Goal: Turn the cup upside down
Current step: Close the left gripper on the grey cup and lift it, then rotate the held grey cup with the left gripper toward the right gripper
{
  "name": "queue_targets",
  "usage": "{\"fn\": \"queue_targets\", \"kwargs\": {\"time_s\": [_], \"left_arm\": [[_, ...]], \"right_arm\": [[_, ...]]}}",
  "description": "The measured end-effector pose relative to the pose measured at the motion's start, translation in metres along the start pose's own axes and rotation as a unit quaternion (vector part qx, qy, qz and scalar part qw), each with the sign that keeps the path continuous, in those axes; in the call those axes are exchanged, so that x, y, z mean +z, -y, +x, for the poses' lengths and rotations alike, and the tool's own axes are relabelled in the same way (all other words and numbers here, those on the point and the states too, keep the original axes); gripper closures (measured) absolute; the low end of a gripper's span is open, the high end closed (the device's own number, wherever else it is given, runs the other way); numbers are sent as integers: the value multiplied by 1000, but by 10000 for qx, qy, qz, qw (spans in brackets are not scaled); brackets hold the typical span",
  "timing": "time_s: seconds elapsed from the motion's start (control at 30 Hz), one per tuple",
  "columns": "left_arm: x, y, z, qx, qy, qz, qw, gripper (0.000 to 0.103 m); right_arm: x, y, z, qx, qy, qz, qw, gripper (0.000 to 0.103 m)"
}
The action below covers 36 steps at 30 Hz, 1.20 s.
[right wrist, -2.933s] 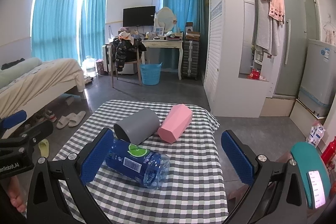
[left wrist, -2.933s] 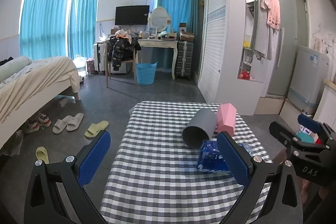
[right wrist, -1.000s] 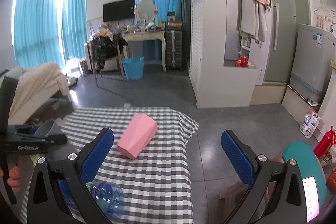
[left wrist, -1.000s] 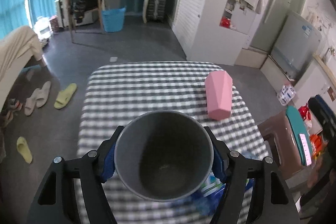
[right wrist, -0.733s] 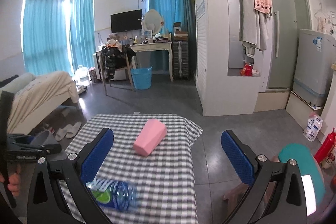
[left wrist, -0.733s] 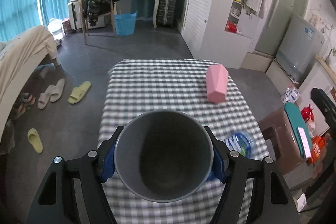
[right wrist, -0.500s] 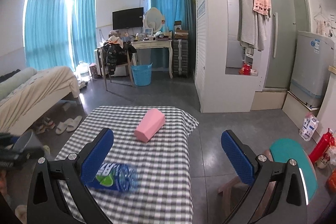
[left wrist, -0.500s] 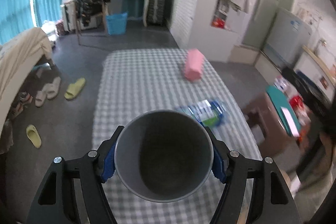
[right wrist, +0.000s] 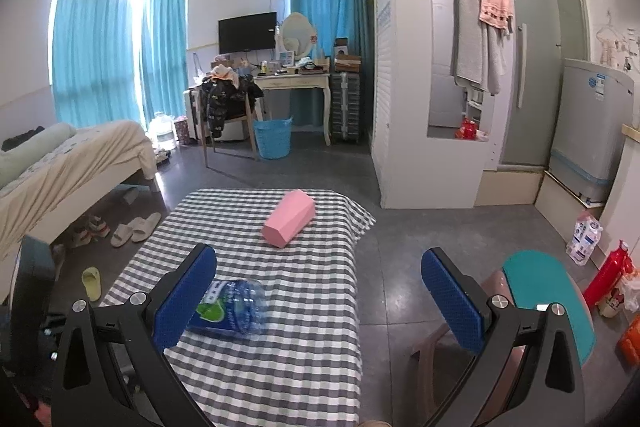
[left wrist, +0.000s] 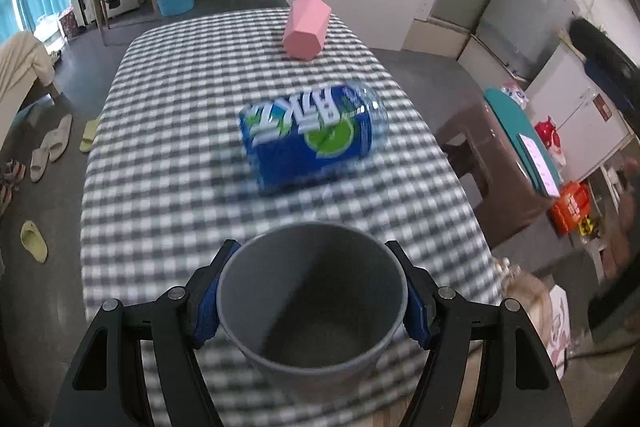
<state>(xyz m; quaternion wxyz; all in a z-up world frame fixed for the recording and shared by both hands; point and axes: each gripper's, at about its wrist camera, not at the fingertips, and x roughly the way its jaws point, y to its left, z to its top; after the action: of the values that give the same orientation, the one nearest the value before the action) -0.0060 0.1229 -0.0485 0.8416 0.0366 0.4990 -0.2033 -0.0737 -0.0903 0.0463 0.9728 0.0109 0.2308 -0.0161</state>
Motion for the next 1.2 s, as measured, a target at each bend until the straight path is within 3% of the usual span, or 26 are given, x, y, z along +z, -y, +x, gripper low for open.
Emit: {"fn": "queue_targets", "kwargs": {"time_s": [0.37,0.47,0.53,0.7,0.8,0.93,1.2], "left_arm": [[12,2,43,56,317,211,9993,29],[8,0,34,-83,464,306,9984,26],[4,-1,21,-79,627,372,9973,19],[-8,-7,-22,-57,1129,464,9925,19],[-17,-14,-59,80,1587,526,9859,11],[-29,-28,-101,574,2240,548,9713,10],[-68,-79,-123,960,2815,-395,9539,8]], "right_arm": [[-12,-3,20,-135,-301,-166,9993,0],[-12,-9,18,-194,-300,-221,9991,0],[-11,-13,13,-242,-272,-221,9991,0],[-6,-26,-6,-292,-157,-198,9993,0],[-4,-41,-21,-326,-59,-252,9991,0],[-8,-64,-38,-446,-19,-296,9986,0],[-61,-113,-47,-547,-276,-483,9970,0]]}}
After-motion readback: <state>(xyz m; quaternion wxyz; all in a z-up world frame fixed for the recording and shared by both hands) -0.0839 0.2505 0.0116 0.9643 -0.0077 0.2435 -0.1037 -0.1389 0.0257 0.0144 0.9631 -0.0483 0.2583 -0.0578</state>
